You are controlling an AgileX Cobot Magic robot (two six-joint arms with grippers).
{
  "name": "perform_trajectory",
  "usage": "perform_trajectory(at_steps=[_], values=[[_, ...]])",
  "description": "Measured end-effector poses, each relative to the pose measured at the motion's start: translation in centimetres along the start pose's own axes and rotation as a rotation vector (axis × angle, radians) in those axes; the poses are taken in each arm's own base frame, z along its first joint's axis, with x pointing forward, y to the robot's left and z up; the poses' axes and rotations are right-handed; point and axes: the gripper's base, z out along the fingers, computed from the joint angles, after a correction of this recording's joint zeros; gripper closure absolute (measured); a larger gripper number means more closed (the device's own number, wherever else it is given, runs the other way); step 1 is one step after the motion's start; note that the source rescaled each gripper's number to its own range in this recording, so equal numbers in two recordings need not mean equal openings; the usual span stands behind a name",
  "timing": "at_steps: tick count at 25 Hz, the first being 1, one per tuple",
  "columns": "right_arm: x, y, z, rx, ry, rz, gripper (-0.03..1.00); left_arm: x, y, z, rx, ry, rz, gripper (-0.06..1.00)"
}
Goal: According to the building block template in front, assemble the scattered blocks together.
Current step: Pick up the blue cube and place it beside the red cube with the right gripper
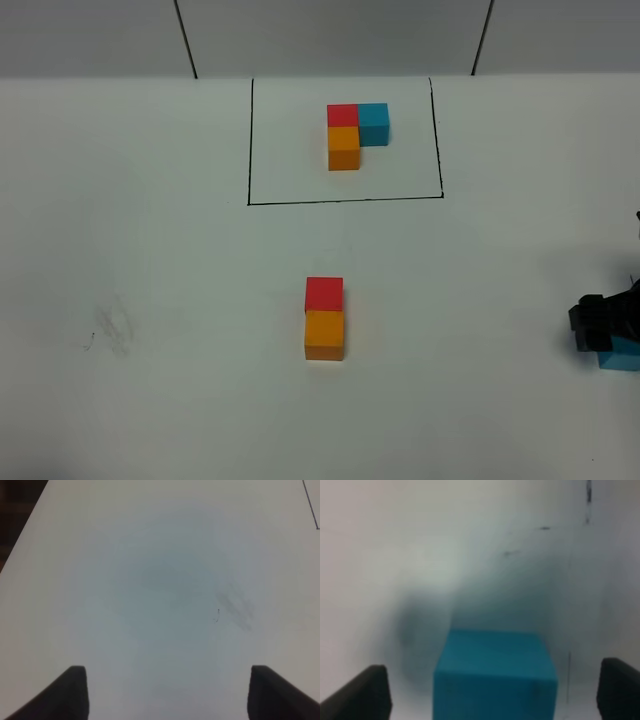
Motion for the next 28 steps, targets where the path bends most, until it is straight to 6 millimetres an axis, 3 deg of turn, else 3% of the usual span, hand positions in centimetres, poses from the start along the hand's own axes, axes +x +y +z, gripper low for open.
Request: perform_trajectory(at_steps=[4,7,8,9,12,16,24,28], values=[[0.0,0.0,0.7,0.001,0.011,0.001,0.25,0.0,0.0,0.0,0.000,0.000,0.000,0.45],[0.0,0.0,0.7,0.001,0.012,0.001,0.51,0.0,0.0,0.0,0.000,0.000,0.000,0.45],[0.0,0.0,0.7,0.001,0.011,0.001,0.65,0.0,0.0,0.0,0.000,0.000,0.000,0.45],[0.0,0.0,0.7,0.001,0.009,-0.009,0.67,0.0,0.0,0.0,0.000,0.000,0.000,0.45],[-0.1,0.0,0.3,-0.002,-0.005,-0.053,0.68,0.0,0.0,0.0,0.000,0.000,0.000,0.45],[-0.1,1.0,-1.6,-0.042,-0.055,-0.170,0.68,0.0,0.0,0.0,0.000,0.000,0.000,0.45],[-0.5,8.8,-3.3,-0.193,-0.104,-0.913,0.68,0.0,0.0,0.0,0.000,0.000,0.001,0.45],[-1.6,12.3,-2.9,-0.231,-0.085,-1.118,0.68,0.0,0.0,0.0,0.000,0.000,0.002,0.45]])
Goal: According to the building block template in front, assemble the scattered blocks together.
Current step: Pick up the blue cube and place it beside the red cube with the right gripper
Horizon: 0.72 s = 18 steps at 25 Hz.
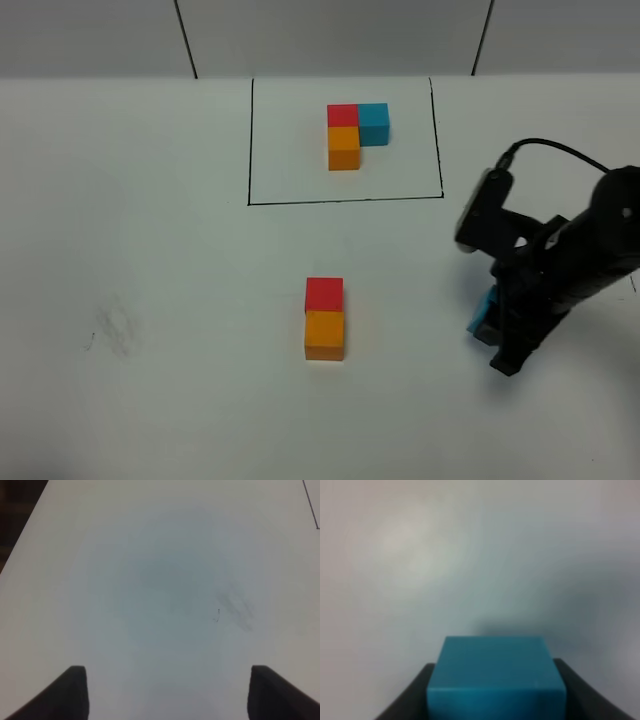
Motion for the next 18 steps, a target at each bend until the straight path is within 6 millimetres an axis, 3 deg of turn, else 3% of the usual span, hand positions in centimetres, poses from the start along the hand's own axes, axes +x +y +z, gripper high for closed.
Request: perform_trajectory(at_steps=[11,18], values=[[-6.4,0.3,2.8,-0.078,0.128,-0.321,0.68,0.0,0.0,0.0,0.000,0.000,0.000,0.45],[-8.7,-0.8,4.4,-0.076,0.178,-0.410,0.68,0.0,0.0,0.0,0.000,0.000,0.000,0.45]])
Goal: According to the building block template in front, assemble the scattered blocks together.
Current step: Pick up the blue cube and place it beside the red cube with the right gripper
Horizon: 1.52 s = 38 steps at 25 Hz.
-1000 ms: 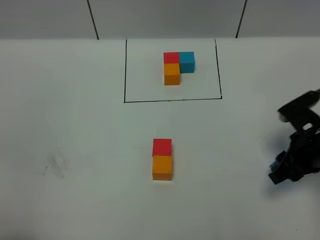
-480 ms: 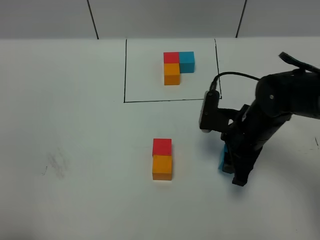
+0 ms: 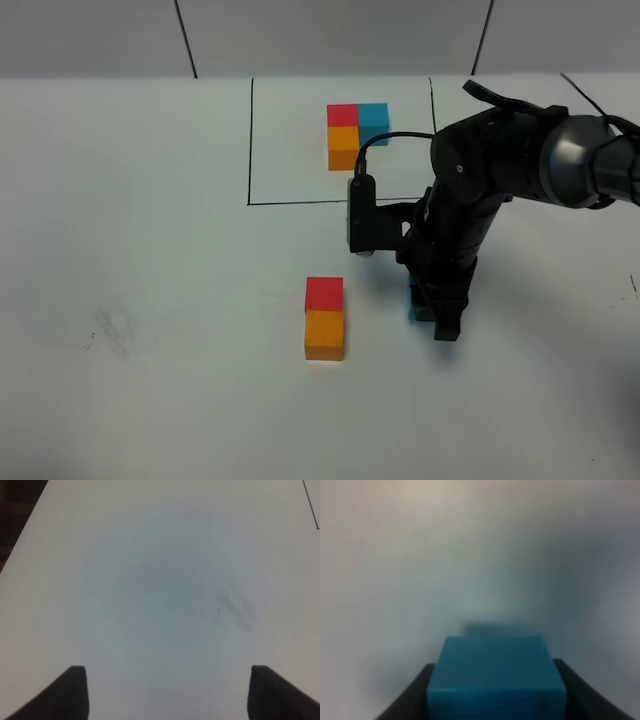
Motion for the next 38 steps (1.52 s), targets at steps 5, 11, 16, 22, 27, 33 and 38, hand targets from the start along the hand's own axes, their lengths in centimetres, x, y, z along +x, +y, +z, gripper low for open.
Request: perform_trajectory(at_steps=[5,11,16,22,27,33,38], values=[[-1.6,-0.6,0.1,0.009,-0.005,-0.033,0.68,0.0,0.0,0.0,0.000,0.000,0.000,0.45],[-3.3,-0.7,-0.8,0.036,-0.033,-0.033,0.68,0.0,0.0,0.0,0.000,0.000,0.000,0.45],[-3.7,-0.3,-0.8,0.021,-0.038,-0.003,0.68,0.0,0.0,0.0,0.000,0.000,0.000,0.45],[-4.6,0.3,-0.4,0.013,-0.056,-0.010,0.68,0.0,0.0,0.0,0.000,0.000,0.000,0.45],[-4.9,0.3,-0.1,0.018,-0.065,-0.008,0.68,0.0,0.0,0.0,0.000,0.000,0.000,0.45],[-5.0,0.2,0.8,0.016,-0.070,-0.001,0.68,0.0,0.0,0.0,0.000,0.000,0.000,0.45],[-5.5,0.1,0.9,0.042,-0.095,-0.005,0.68,0.0,0.0,0.0,0.000,0.000,0.000,0.45]])
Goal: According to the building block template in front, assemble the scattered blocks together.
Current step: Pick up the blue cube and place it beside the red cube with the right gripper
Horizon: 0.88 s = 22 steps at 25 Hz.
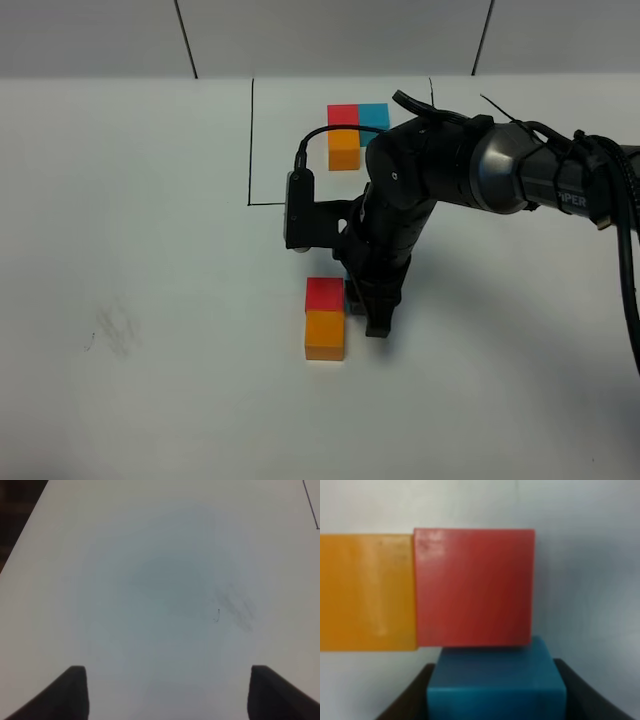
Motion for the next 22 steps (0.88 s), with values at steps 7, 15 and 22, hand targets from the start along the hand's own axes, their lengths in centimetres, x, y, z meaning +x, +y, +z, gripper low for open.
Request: perform_trajectory(at_steps=[7,15,22], values=[[0.1,0.1,1.4,-0.027,0.010,0.012,0.68,0.0,0.0,0.0,0.000,0.000,0.000,0.45],[0.2,0.2,2.2,-0.044,0.021,0.019,0.68,0.0,0.0,0.0,0.000,0.000,0.000,0.45],[0.3,0.3,2.4,-0.052,0.025,0.022,0.68,0.0,0.0,0.0,0.000,0.000,0.000,0.45]])
